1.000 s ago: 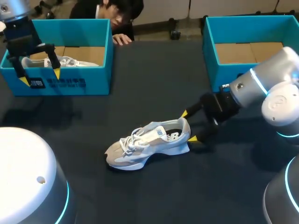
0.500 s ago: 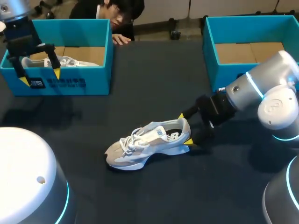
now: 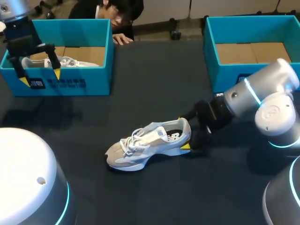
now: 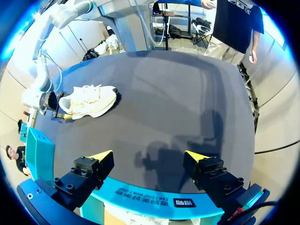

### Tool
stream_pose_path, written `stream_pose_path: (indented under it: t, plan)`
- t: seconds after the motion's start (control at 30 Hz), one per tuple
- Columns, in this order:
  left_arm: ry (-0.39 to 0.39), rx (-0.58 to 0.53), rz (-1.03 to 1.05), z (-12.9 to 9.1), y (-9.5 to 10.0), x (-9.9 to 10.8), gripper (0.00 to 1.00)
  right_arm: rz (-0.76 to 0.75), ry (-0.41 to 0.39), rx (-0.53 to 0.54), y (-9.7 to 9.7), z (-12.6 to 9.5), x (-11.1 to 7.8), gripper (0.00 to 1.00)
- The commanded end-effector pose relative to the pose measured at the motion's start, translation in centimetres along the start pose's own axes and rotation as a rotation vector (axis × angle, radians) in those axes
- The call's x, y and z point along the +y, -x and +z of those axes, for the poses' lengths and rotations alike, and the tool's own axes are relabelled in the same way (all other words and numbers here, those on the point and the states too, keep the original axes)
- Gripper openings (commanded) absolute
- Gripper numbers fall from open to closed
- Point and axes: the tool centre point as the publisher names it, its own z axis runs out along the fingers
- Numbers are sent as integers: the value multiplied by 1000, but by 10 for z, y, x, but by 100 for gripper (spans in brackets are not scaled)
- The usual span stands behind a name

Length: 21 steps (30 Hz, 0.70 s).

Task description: Take the shoe out of the shoebox, open the shoe tongue, remove and reinsert the insole, then place the shoe into the shoebox

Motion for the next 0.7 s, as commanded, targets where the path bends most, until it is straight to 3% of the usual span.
stream_pose_path:
  t: [0.03,0.5,0.53,0.63,0.67,0.7]
  plan:
    - [4,-1,1,1,-1,-1,100,1,14,-17,0,6,-3,100]
    - [4,-1,1,1,-1,-1,100,1,28,-13,2,16,-6,100]
    - [4,-1,1,1,-1,-1,100,0,27,-14,2,16,-6,63]
    - [4,-1,1,1,-1,-1,100,-4,25,-12,2,16,-4,8]
    - [4,-1,1,1,-1,-1,100,-5,24,-11,2,16,-3,0]
    - [4,-1,1,1,-1,-1,100,-7,23,-11,1,15,-2,0]
